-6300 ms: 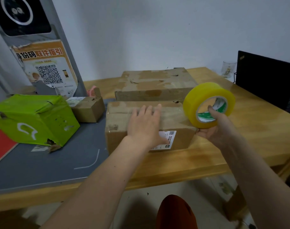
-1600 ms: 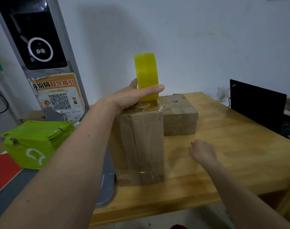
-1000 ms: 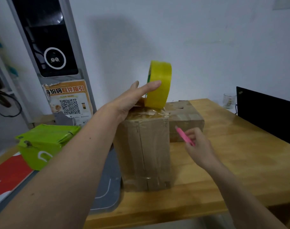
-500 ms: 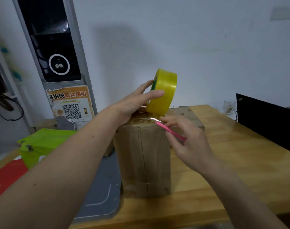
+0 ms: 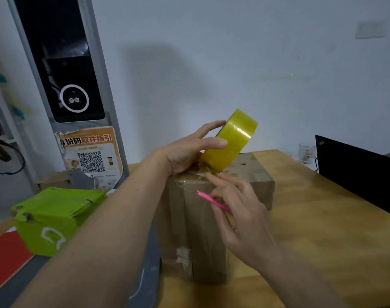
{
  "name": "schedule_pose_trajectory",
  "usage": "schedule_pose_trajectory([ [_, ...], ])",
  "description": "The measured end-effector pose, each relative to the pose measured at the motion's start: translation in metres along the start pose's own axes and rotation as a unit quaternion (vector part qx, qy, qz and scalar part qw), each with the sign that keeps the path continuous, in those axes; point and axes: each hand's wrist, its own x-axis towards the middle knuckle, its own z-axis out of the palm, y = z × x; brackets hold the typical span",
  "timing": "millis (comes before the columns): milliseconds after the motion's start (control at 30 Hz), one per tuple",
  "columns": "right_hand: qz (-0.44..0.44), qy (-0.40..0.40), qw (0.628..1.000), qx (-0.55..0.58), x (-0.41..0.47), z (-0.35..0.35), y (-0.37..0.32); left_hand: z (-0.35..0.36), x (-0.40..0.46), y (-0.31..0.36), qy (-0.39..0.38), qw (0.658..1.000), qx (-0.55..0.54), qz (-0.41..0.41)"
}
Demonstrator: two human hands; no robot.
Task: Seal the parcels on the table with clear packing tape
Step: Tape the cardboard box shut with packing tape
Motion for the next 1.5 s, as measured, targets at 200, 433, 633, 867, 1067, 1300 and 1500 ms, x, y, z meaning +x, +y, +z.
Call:
schedule_pose_trajectory([
  [200,0.069,0.111,0.987,0.092,0.026,-0.001,0.004,-0.001,0.001,-0.010,0.042,0.994,-0.084,0.052],
  [433,0.091,0.041,0.978,0.182,0.061,-0.006,0.015,0.001,-0.013,-0.007,-0.017,0.993,-0.109,0.052],
  [633,0.051,-0.006,0.985,0.166,0.065,-0.018,0.022,0.002,-0.013,-0.006,-0.038,0.993,-0.099,0.052],
  [867,0.004,0.039,0.997,0.060,0.031,-0.024,0.026,0.002,-0.008,-0.009,-0.010,0.996,-0.075,0.036],
  [1067,-0.044,-0.057,0.997,-0.035,0.019,-0.016,0.013,0.003,-0.010,-0.008,0.009,0.993,-0.098,0.061],
  [1300,-0.068,-0.043,0.994,-0.075,0.014,-0.008,0.005,0.004,-0.007,-0.007,0.040,0.993,-0.087,0.065],
  [1500,0.005,-0.077,0.997,-0.029,0.031,-0.018,-0.003,0.005,-0.004,-0.009,0.058,0.992,-0.081,0.073],
])
